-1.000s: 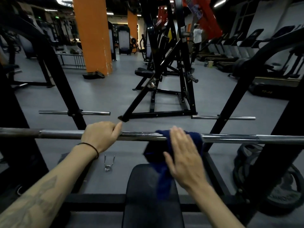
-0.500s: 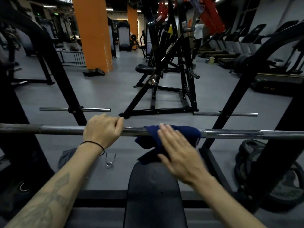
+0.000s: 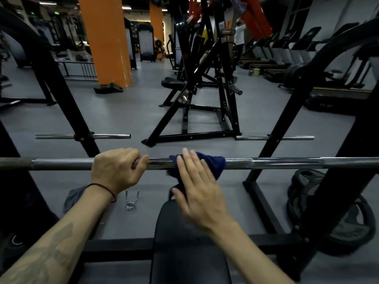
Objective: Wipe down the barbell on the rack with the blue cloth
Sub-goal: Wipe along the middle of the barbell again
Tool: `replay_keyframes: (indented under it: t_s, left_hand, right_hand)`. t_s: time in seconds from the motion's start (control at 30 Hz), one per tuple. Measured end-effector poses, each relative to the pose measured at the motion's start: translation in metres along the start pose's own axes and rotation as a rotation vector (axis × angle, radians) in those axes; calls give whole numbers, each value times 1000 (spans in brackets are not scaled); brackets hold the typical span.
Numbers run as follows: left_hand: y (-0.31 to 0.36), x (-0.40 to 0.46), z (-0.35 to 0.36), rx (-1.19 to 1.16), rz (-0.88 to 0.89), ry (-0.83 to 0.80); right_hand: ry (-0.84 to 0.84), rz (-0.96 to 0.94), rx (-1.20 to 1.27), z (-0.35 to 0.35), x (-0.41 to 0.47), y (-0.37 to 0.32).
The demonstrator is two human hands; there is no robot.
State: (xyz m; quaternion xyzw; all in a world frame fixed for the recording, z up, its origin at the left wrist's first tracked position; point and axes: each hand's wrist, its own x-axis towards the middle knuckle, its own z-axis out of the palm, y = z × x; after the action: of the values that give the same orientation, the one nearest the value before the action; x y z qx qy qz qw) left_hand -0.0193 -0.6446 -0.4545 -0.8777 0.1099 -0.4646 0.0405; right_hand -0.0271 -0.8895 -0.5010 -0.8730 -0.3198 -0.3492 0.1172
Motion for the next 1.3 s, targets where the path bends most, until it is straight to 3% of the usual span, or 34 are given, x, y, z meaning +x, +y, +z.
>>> replay_keyframes:
  t_s: [0.23, 0.4, 0.47, 0.53, 0.63, 0.7, 0.77, 0.87, 1.03, 1.2, 1.3]
  left_hand:
    - [5, 5, 7, 89, -137, -57]
    - [2, 10, 1, 67, -138, -217]
    - [2, 20, -5, 69, -132, -327]
    - [-3, 35, -6, 28, -187, -566]
    - [-11, 55, -6, -411, -487, -1008]
    - [-12, 63, -7, -562, -580, -1148]
    - [-11, 63, -9, -492, -578, -1141]
    - [-9, 58, -11, -244, -474, -962]
    - [-8, 55, -4, -182, -429, -820]
    - [-10, 51, 1, -152, -451, -802]
    - [-14, 45, 3, -94, -428, -758]
  right_hand:
    - [59, 184, -179, -30, -60, 89]
    - [247, 659, 104, 2, -17, 6]
    - [208, 535, 159, 13, 7, -34]
    - [86, 269, 120, 18, 18, -57]
    - [-4, 51, 70, 11, 18, -39]
    - [-3, 33, -3, 0, 5, -1]
    - [49, 129, -57, -17, -15, 42]
    - [128, 279, -66, -32, -40, 76]
    - [204, 489, 71, -5, -19, 30]
    - [20, 224, 138, 15, 17, -55]
    - [-61, 174, 162, 11, 19, -58]
